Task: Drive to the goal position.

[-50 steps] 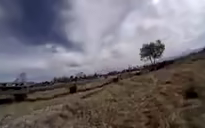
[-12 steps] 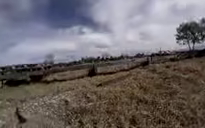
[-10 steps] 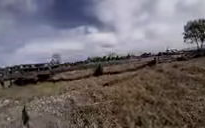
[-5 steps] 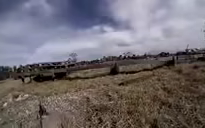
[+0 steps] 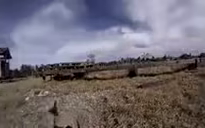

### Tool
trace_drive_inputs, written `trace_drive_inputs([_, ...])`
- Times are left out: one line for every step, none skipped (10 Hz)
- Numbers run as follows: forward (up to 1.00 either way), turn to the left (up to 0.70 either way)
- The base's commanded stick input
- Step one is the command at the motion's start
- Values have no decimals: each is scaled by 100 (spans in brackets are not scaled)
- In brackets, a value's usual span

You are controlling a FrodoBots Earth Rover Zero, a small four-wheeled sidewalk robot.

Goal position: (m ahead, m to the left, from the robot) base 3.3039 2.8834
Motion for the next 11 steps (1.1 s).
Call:
trace_drive_inputs([0, 45])
trace_drive_inputs([0, 45])
trace_drive_inputs([0, 45])
trace_drive_inputs([0, 45])
trace_drive_inputs([0, 45])
trace_drive_inputs([0, 45])
trace_drive_inputs([0, 45])
trace_drive_inputs([0, 45])
trace_drive_inputs([0, 45])
trace_drive_inputs([0, 26])
trace_drive_inputs([0, 2])
